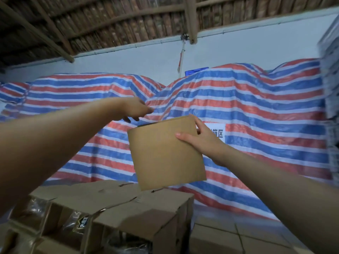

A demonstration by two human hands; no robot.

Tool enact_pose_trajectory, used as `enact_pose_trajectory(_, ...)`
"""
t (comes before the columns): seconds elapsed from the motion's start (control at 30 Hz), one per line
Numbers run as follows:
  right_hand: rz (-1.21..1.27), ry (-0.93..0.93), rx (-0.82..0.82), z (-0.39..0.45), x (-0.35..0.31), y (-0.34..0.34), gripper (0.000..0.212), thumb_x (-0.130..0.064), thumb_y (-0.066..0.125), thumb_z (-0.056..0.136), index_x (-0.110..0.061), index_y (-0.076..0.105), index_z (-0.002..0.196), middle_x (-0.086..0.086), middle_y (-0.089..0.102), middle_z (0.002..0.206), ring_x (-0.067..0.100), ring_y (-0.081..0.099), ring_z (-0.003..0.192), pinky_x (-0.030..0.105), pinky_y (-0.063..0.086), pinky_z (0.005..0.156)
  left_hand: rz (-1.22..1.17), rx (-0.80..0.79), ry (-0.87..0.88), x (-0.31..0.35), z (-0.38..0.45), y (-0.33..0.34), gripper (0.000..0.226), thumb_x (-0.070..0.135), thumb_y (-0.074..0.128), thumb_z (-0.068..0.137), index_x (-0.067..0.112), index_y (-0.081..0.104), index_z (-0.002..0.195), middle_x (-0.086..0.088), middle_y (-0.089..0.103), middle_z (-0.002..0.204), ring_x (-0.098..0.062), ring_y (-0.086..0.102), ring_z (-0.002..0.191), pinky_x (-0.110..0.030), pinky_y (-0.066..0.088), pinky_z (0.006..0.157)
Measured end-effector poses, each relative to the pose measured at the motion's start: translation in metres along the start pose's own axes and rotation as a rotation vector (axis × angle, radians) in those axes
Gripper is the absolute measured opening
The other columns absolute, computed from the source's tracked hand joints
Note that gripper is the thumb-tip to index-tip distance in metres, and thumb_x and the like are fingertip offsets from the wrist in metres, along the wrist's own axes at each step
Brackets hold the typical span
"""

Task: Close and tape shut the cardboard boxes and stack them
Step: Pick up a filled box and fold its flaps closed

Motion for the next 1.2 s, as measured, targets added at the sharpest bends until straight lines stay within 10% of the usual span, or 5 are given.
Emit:
enact_pose_trajectory(0.1,0.054,0.032,0.029,-0.052,0.003,-0.042,0.083,-0.060,0.080,0.073,-0.068,0.029,0.138,-0.029,0.058,0.120,-0.004,0.066,0.098,0.018,0.056,0.071,-0.464,-0.163,-0.112,0.011,-0.035,0.049,0.024,0.038,0.051,0.098,0.018,0.056,0.109,-0.001,0.059,0.107,-0.018,0.058,0.098,-0.037,0.048,0.086)
enact_pose_trajectory(0.33,0.058,0.179,0.132,-0.188,0.053,-0.094,0.083,-0.072,0.077,0.061,-0.074,0.028,0.129,-0.030,0.065,0.117,0.000,0.068,0.103,0.017,0.058,0.076,-1.194,-0.462,-0.285,0.063,-0.134,0.196,0.021,0.018,0.052,0.088,0.013,0.057,0.068,-0.003,0.057,0.062,-0.018,0.054,0.055,-0.029,0.043,0.061)
enact_pose_trajectory(0.6,-0.033,0.413,0.108,-0.312,0.143,-0.120,0.114,-0.079,0.078,0.048,-0.069,0.010,0.139,-0.011,0.035,0.156,0.017,0.053,0.129,0.036,0.055,0.098,-1.229,-0.508,-0.468,0.078,-0.212,0.332,0.026,0.021,0.055,0.090,0.007,0.069,0.108,-0.017,0.073,0.096,-0.030,0.068,0.085,-0.037,0.051,0.078)
enact_pose_trajectory(0.93,-0.083,0.349,0.119,-0.338,0.187,-0.118,0.084,-0.080,0.080,0.047,-0.073,0.034,0.116,-0.050,0.049,0.105,-0.018,0.055,0.104,0.008,0.052,0.074,-1.352,-0.439,-0.451,0.067,-0.222,0.385,0.036,0.012,0.049,0.092,0.020,0.065,0.123,-0.023,0.064,0.123,-0.034,0.062,0.099,-0.039,0.051,0.080)
enact_pose_trajectory(1.2,-0.004,0.343,0.167,-0.338,0.200,-0.117,0.090,-0.078,0.082,0.042,-0.067,0.036,0.119,-0.008,0.061,0.123,0.015,0.066,0.110,0.039,0.060,0.087,-1.311,-0.324,-0.424,0.057,-0.228,0.392,0.020,0.035,0.057,0.093,0.028,0.074,0.099,-0.018,0.072,0.100,-0.034,0.068,0.094,-0.042,0.053,0.084)
Point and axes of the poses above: each hand's wrist, its own z-axis towards the middle knuckle, its own y-axis out of the palm, x = y × z, the point moved 9 cm from there along z, towards the middle knuckle
